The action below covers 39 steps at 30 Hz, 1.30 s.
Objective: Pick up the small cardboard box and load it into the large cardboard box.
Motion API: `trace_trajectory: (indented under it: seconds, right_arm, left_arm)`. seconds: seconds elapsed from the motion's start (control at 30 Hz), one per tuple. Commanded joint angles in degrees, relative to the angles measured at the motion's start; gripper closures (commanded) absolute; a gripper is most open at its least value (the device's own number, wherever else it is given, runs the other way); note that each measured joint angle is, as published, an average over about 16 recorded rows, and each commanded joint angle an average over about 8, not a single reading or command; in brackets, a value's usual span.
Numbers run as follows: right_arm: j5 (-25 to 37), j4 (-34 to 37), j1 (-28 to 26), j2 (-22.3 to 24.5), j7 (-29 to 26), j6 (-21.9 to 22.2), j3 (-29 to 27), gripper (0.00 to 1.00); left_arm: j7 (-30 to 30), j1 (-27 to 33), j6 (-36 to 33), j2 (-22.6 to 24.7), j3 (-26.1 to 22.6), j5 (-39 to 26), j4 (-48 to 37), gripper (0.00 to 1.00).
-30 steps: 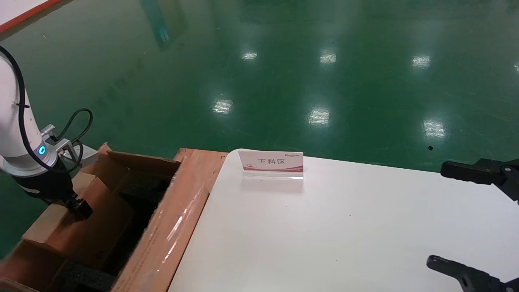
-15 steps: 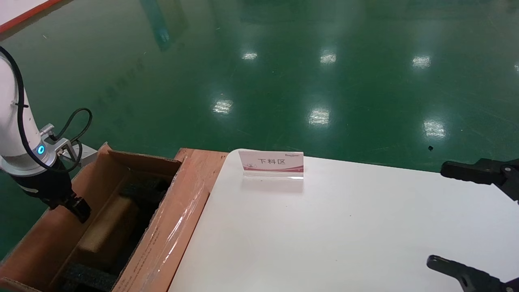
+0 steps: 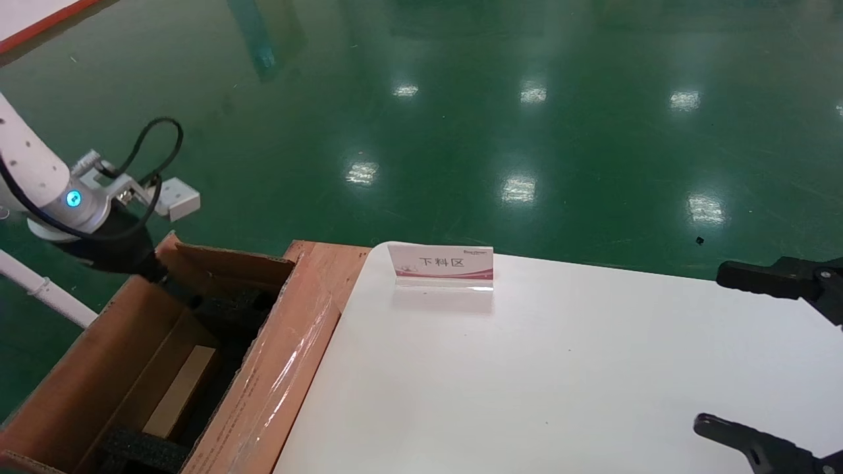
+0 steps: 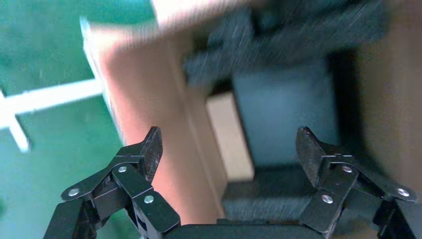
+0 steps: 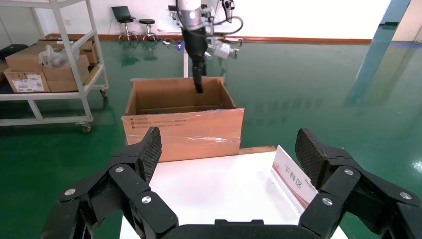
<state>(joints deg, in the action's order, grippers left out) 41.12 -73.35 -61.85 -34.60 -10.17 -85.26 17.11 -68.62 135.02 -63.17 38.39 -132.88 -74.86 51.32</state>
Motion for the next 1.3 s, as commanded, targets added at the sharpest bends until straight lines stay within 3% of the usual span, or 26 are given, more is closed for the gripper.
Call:
trace_trajectory:
  seconds: [0.03, 0.33, 0.6, 1.3]
  right_arm:
    - [0.0, 0.0, 0.0, 0.0, 0.0, 0.0, 0.01, 0.0]
    - [-0.01, 0.01, -0.01, 0.01, 0.02, 0.01, 0.02, 0.0]
    - [0.01, 0.03, 0.0, 0.02, 0.03, 0.02, 0.01, 0.0]
    - [-0.02, 0.06, -0.03, 0.03, 0.07, 0.02, 0.07, 0.0]
  left_arm:
    - [0.76, 2.41, 1.24, -1.31, 0.88, 0.07, 3.09, 0.0]
    - [1.91, 8.0, 5.59, -8.35, 4.36, 2.88, 14.09, 0.0]
    - [3.33, 6.41, 5.54, -9.51, 8.35, 4.26, 16.71, 0.0]
    - [22.39, -21.44, -4.22, -7.45, 46.33, 14.34, 18.8, 0.0]
